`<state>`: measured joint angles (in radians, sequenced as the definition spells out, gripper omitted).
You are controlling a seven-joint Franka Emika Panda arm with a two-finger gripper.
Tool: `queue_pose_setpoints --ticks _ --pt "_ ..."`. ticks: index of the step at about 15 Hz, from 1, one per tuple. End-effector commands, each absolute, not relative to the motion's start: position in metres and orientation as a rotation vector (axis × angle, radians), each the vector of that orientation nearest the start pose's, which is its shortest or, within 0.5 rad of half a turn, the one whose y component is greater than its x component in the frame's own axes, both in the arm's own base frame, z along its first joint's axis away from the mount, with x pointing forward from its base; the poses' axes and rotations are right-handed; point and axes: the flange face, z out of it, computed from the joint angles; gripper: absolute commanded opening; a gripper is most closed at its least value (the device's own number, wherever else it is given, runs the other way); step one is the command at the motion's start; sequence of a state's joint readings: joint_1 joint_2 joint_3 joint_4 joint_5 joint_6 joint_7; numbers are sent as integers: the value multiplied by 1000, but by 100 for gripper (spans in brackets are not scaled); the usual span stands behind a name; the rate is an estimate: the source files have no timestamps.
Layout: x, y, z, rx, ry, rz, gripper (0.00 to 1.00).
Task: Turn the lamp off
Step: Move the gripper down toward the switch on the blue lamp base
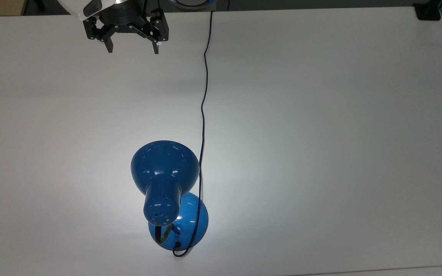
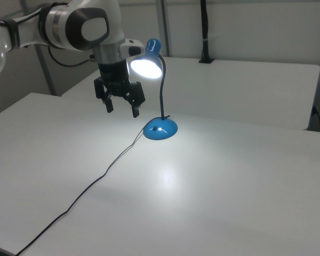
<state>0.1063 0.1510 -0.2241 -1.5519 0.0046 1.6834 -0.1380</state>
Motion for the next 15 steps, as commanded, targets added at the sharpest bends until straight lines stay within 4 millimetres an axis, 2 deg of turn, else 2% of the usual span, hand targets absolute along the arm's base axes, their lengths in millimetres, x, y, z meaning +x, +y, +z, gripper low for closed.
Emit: queue_pose_setpoints --ticks 1,2,4,5,6,7,8,10,12,15 --pt "608 -62 559 -3186 -134 -12 100" --pt "612 -60 555 -3169 -205 -31 95" --pt "619 -59 550 -3168 -270 -64 70" --pt "623 -56 543 -3165 -276 -68 52" --pt "632 -51 531 -3146 -270 -86 25" --pt "640 -46 522 -3131 -265 -118 11" --pt "648 -40 514 -3122 -264 -162 3" --pt "666 -27 494 -3121 -246 -240 0" --pt "687 -20 464 -3135 -162 -341 0" --pt "706 -4 437 -3135 -146 -470 0"
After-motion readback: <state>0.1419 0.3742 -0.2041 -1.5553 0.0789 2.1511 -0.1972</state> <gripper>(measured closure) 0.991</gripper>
